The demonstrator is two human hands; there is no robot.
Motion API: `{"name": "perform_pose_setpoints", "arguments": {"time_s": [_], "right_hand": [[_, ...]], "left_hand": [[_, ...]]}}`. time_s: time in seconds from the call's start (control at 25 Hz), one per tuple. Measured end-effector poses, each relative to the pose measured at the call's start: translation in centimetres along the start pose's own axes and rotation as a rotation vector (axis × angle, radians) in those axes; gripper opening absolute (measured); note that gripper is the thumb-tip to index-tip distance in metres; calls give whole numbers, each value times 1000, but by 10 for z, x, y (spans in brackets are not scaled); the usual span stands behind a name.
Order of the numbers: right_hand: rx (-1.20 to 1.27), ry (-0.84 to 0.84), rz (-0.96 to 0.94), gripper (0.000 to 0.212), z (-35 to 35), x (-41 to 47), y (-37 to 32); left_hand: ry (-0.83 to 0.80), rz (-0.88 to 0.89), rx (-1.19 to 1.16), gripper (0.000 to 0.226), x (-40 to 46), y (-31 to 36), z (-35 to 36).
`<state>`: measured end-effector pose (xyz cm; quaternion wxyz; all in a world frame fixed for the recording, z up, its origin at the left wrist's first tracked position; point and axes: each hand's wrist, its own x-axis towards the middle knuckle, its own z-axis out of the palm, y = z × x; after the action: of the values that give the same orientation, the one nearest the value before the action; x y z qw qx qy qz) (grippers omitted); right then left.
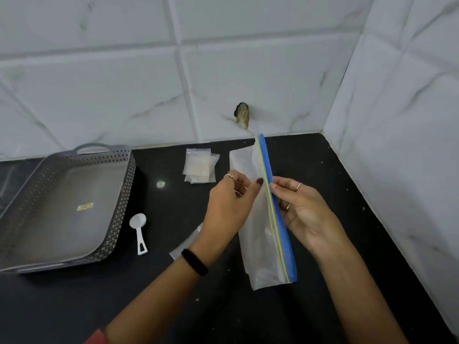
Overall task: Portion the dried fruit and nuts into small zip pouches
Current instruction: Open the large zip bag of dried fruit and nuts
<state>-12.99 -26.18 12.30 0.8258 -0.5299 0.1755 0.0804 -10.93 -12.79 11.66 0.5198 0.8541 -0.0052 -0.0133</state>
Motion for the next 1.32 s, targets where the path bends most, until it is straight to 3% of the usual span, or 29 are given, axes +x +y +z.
{"name": "perform_pose_setpoints", "arguments": {"time_s": [0.12, 0.32, 0.6, 0.84, 1.12, 1.32], "right_hand": [[-75, -25, -72, 10, 10, -8, 0], [-293, 76, -150, 11, 16, -14, 3], [-326, 111, -164, 10, 25, -17, 5], [-282, 146, -164, 10, 22, -21, 9], [-335, 171, -184, 8, 13, -11, 6], [-295, 265, -286, 15, -2, -20, -15]], "left_hand": [[-143, -22, -103, 40, -3, 13, -8], [-207, -103, -229, 22, -8, 13, -23], [-212, -211, -366, 12, -14, 17, -35], [-260, -205, -339, 8, -15, 17, -36], [-215, -196, -334, 8, -4, 13, -38], [23, -94, -308, 18, -5, 4, -58]]}}
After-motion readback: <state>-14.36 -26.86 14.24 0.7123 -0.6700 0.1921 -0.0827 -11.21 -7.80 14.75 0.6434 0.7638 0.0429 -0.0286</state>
